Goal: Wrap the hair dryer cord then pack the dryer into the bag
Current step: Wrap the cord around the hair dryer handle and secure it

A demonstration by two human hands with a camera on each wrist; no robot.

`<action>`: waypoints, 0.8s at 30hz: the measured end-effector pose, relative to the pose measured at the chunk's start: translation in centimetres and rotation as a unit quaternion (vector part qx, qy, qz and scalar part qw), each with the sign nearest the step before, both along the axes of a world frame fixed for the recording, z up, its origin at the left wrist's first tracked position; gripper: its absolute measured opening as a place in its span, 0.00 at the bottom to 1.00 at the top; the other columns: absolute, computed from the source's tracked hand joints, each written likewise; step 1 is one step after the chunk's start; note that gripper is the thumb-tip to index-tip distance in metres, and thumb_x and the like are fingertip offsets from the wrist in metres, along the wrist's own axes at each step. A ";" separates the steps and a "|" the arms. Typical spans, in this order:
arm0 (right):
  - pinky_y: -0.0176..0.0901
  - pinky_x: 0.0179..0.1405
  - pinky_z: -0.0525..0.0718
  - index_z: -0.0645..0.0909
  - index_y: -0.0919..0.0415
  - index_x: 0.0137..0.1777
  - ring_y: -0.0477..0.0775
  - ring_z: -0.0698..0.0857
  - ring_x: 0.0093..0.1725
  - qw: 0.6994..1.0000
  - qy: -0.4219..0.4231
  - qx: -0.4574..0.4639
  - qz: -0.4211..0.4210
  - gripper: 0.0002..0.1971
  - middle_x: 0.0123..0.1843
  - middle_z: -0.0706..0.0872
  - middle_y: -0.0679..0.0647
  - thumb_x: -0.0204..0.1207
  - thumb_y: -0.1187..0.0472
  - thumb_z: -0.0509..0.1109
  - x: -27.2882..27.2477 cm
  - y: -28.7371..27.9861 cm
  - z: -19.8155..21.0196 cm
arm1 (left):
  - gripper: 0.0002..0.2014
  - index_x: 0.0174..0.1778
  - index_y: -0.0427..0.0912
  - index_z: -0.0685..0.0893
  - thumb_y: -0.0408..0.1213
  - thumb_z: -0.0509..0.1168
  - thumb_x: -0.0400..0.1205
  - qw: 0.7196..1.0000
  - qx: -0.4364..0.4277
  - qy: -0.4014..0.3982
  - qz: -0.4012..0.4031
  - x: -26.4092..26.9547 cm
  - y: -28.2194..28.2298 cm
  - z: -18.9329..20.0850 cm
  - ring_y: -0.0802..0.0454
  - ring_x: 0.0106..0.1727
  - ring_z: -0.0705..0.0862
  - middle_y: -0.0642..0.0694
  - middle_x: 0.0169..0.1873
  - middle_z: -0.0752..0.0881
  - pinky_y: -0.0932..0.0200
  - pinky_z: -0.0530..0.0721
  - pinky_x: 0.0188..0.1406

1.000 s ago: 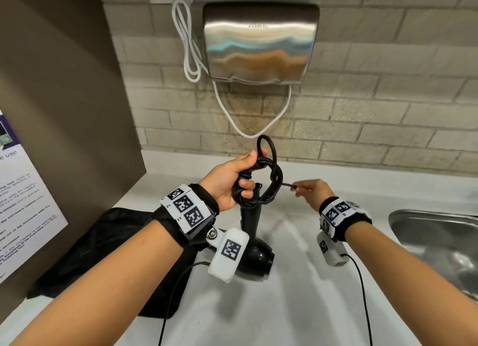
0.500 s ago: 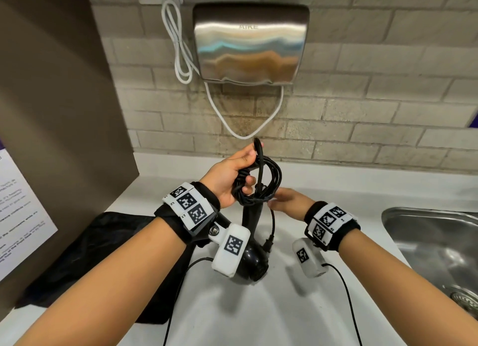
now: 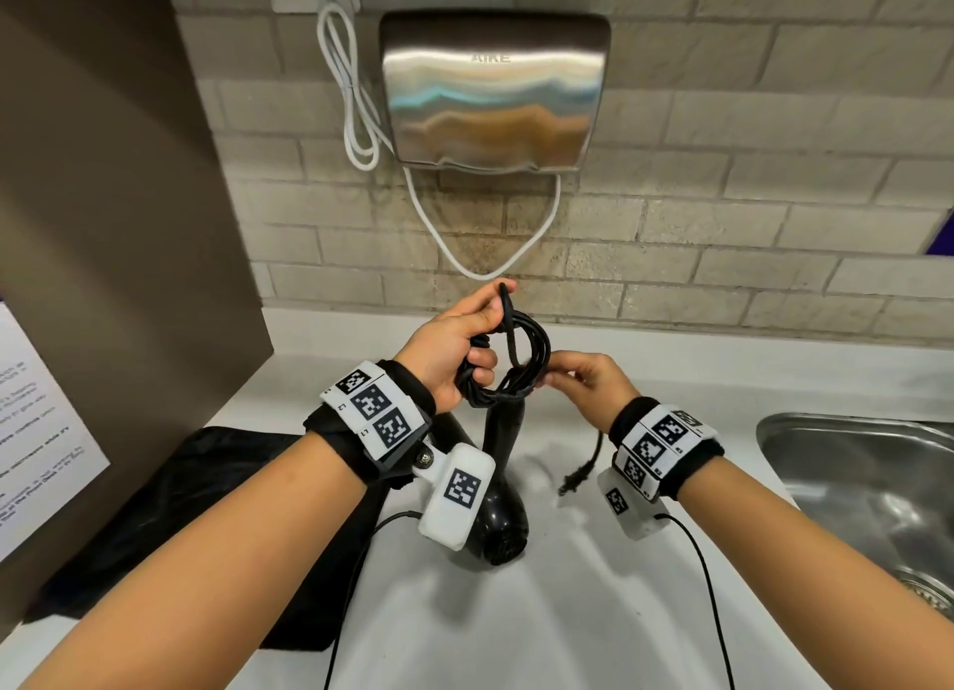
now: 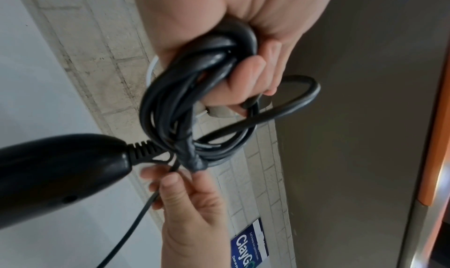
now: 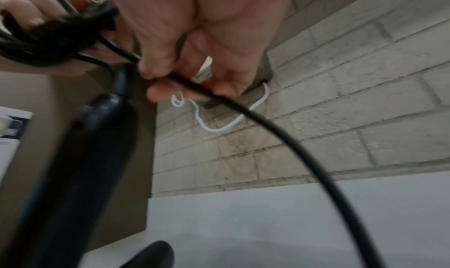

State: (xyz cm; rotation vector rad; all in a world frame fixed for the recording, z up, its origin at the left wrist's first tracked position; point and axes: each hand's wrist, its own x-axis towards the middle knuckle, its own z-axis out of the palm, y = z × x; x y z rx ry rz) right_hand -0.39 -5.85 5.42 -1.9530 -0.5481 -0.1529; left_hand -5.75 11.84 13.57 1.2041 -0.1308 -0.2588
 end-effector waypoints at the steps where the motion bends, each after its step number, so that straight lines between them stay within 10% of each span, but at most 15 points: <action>1: 0.20 0.48 0.76 0.85 0.67 0.53 0.27 0.82 0.35 0.999 -0.005 -0.009 -0.035 0.12 0.36 0.85 0.47 0.75 0.77 0.64 0.3 -0.3 -0.1 | 0.14 0.47 0.54 0.80 0.34 0.51 0.87 1.000 -0.002 0.006 0.003 0.0 0.1 0.0 0.64 0.13 0.61 0.54 0.34 0.74 0.74 0.60 0.12; 5: 0.38 0.52 0.73 0.82 0.60 0.40 0.37 0.79 0.36 0.994 0.039 -0.082 -0.063 0.13 0.33 0.81 0.47 0.77 0.76 0.61 1.2 -1.2 -0.3 | 0.12 0.42 0.51 0.78 0.36 0.52 0.87 1.000 0.018 0.002 0.003 -0.3 -0.2 -0.3 0.64 0.12 0.61 0.54 0.31 0.73 0.74 0.61 0.11; 11: 0.20 0.52 0.75 0.76 0.54 0.62 0.24 0.81 0.43 0.989 0.056 -0.081 0.114 0.17 0.48 0.83 0.41 0.77 0.73 0.63 -0.3 -0.6 1.8 | 0.12 0.43 0.50 0.80 0.36 0.54 0.86 0.999 0.035 -0.030 0.026 -0.1 -0.3 -0.2 0.64 0.14 0.62 0.53 0.33 0.74 0.72 0.62 0.11; 15: 0.38 0.60 0.78 0.82 0.52 0.50 0.36 0.83 0.44 0.992 0.051 -0.067 0.093 0.14 0.45 0.86 0.48 0.78 0.72 0.63 0.6 -0.5 1.8 | 0.12 0.43 0.50 0.81 0.36 0.54 0.86 0.999 0.026 -0.032 0.020 -0.2 -0.7 -0.2 0.64 0.14 0.62 0.54 0.30 0.77 0.72 0.62 0.11; 17: 0.40 0.55 0.80 0.83 0.60 0.45 0.41 0.81 0.40 0.994 0.064 -0.055 0.075 0.11 0.40 0.86 0.61 0.78 0.74 0.62 0.9 -0.3 1.6 | 0.12 0.43 0.50 0.81 0.36 0.54 0.86 1.000 0.009 -0.023 0.009 -0.3 -0.7 -0.1 0.64 0.13 0.62 0.57 0.25 0.80 0.73 0.61 0.11; 20: 0.24 0.37 0.76 0.80 0.61 0.40 0.34 0.75 0.27 0.996 0.062 -0.038 0.054 0.13 0.25 0.81 0.40 0.79 0.75 0.59 1.2 -0.6 1.8 | 0.10 0.40 0.50 0.80 0.39 0.56 0.85 1.000 -0.010 -0.004 0.003 -0.4 -0.5 -0.3 0.64 0.12 0.60 0.58 0.24 0.79 0.73 0.58 0.11; 24: 0.30 0.34 0.73 0.77 0.53 0.40 0.36 0.74 0.27 0.996 0.060 -0.067 0.018 0.16 0.24 0.79 0.39 0.80 0.74 0.58 1.9 -1.2 1.7 | 0.08 0.39 0.49 0.79 0.31 0.62 0.82 0.998 0.044 -0.042 0.023 -0.5 -0.4 -0.9 0.64 0.13 0.58 0.59 0.22 0.76 0.72 0.59 0.11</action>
